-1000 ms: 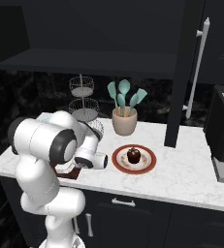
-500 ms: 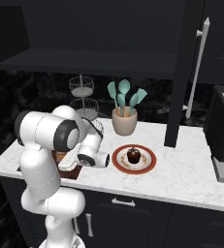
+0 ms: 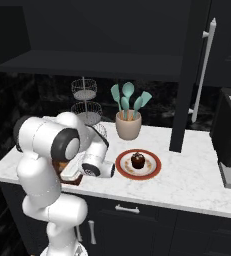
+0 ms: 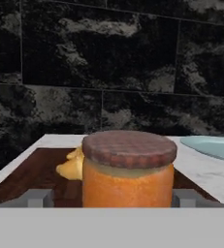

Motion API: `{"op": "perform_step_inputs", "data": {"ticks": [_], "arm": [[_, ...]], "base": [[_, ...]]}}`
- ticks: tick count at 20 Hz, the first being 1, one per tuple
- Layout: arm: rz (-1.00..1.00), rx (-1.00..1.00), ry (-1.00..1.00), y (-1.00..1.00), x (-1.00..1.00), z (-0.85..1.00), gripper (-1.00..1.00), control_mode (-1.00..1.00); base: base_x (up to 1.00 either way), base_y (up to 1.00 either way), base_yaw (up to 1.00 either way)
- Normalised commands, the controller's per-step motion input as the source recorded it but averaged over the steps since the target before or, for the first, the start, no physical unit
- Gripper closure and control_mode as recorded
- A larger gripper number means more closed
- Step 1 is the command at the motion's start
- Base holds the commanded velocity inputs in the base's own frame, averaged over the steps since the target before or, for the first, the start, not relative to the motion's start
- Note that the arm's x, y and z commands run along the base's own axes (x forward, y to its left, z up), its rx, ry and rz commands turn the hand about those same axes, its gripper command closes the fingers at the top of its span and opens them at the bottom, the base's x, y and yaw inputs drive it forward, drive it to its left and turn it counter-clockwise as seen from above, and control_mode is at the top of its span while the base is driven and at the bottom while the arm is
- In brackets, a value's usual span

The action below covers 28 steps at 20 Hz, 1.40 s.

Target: From the different types of pastries on the counter, select a croissant and place it on the cutting board. Then retrieve a jar of jam from the cabinet and place it alongside the croissant on the cutting board.

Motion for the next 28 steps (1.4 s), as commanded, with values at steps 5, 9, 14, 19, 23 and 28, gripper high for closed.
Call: {"op": "perform_step_inputs", "data": {"ticks": [5,9,14,19,23,28], "arm": [[-0.06,0.01,-0.01,-0.06,-0.82,0.39,-1.0,-1.0],[-0.15,0.01,0.0,-0.03,-0.34,0.32,-1.0,-1.0],[-0.13,0.0,0.0,0.0,0.07,0.19,-1.0,-1.0],[-0.12,0.0,0.0,0.0,0.0,0.12,-1.0,-1.0],[-0.21,0.0,0.04,-0.05,-0.51,0.78,-1.0,-1.0],[-0.31,0.0,0.28,-0.01,-0.75,0.89,-1.0,-1.0]], "base": [[0.0,0.0,0.0],[0.0,0.0,0.0],[0.0,0.0,0.0],[0.0,0.0,0.0],[0.0,0.0,0.0],[0.0,0.0,0.0]]}}
